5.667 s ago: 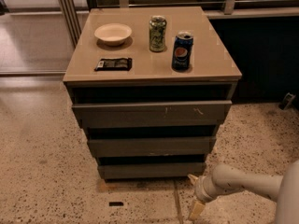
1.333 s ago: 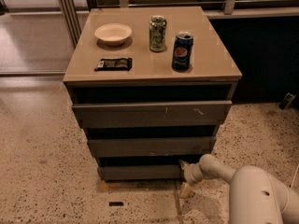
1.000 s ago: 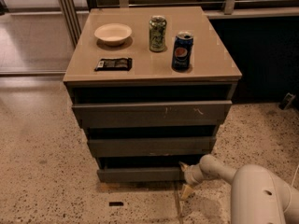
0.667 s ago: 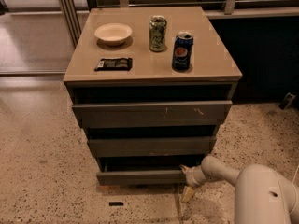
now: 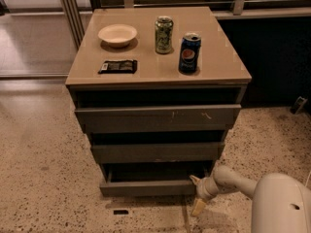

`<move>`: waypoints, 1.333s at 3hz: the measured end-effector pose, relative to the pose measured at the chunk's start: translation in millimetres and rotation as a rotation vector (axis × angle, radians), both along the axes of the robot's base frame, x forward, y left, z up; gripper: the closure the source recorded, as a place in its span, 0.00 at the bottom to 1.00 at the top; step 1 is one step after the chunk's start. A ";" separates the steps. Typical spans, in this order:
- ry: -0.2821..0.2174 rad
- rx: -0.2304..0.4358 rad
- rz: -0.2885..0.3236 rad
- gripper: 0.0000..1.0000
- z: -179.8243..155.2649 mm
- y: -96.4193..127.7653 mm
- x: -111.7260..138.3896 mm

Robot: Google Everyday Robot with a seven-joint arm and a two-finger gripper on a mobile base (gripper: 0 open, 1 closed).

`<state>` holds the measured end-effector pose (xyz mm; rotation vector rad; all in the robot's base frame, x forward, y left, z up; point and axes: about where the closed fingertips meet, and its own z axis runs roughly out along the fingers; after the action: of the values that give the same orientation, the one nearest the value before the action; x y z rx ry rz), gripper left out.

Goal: Open bottom drawer

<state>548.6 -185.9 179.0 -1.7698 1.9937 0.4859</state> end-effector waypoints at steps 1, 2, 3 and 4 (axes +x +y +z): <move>0.048 0.026 -0.019 0.00 1.0 -1.6 -19.2; 0.107 0.046 -0.028 0.00 1.5 -1.7 -39.5; 0.171 0.050 -0.022 0.00 5.9 -0.9 -59.0; 0.218 0.048 -0.010 0.00 18.1 0.5 -74.0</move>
Offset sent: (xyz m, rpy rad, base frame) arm -0.0613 -0.0062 0.0063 0.0669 0.1749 -0.0442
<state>474.7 -185.4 197.1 -1.7408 2.1152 0.7449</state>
